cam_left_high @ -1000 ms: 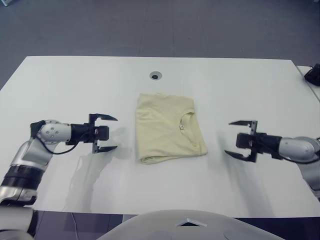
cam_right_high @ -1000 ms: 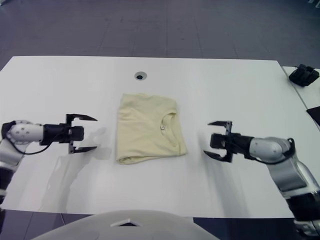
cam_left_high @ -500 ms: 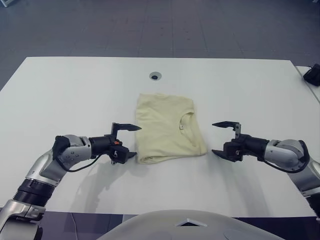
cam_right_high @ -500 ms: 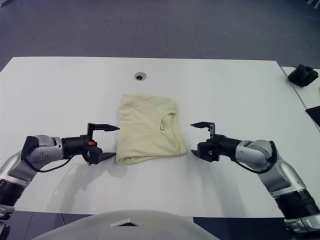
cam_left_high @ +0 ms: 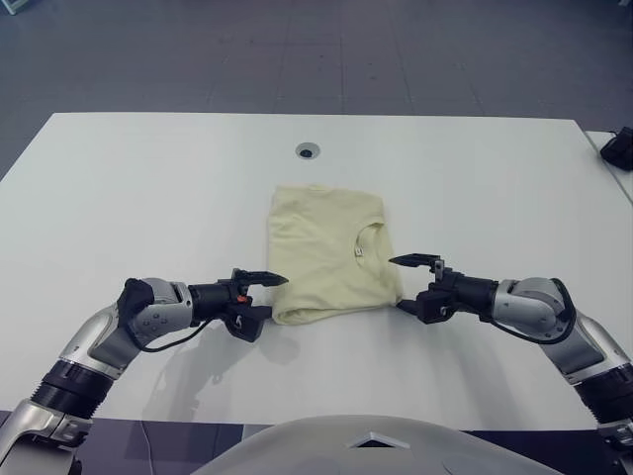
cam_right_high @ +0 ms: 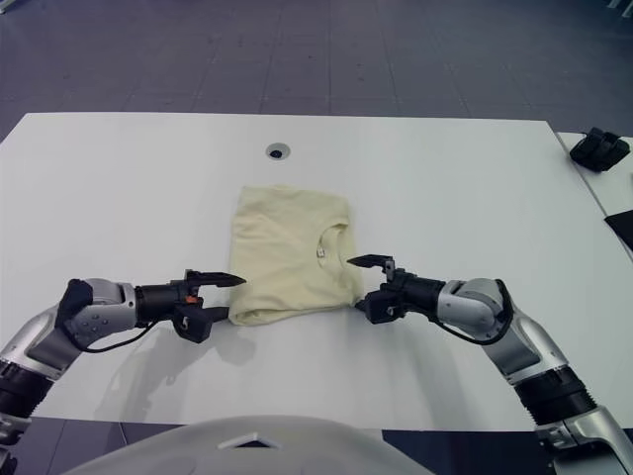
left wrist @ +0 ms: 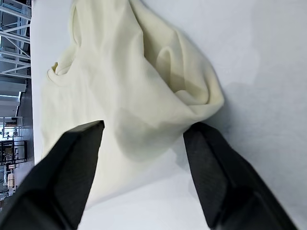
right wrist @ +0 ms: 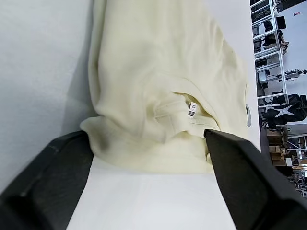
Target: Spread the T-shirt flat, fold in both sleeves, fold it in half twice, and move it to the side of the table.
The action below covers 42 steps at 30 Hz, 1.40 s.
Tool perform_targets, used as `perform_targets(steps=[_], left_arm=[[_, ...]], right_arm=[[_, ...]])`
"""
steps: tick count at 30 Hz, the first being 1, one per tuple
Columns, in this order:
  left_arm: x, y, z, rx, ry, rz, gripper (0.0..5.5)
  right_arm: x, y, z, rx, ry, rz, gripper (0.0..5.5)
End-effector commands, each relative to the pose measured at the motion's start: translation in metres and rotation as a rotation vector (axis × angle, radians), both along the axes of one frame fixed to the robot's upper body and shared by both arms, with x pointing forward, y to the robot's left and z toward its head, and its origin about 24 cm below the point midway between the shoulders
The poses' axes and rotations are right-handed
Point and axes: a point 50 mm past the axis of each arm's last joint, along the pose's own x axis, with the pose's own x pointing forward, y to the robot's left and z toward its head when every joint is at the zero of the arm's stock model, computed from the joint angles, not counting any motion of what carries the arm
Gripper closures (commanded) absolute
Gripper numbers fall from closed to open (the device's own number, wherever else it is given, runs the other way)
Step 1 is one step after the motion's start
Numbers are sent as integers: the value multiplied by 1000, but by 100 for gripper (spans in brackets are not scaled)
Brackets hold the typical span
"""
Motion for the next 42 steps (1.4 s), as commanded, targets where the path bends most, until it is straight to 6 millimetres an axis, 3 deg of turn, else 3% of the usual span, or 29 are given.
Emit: perform_targets(steps=[1,13,19,24,31,36,42], left_arm=[[-18,7,-27,129,130,-26,330],[-12,8,-27,142,132,-41,548],[3,7,-20,112,132,-34,550],[10,13,-9,92,220,-30,550],[15,14,8,-19,429,27,550],[15,18,19,-97,646,88,550],[21,20,38,-242,927,173,550]], right_arm=[[-12,0,-14,-34,68,20,217],[-8,2,-10,-20,25,16,420],[-5,4,-2,29,89,-7,518],[-3,2,13,120,257,-102,531],[-18,-5,14,150,559,-168,532],[-24,-8,17,179,718,-197,532],[-17,-12,38,321,898,-239,532]])
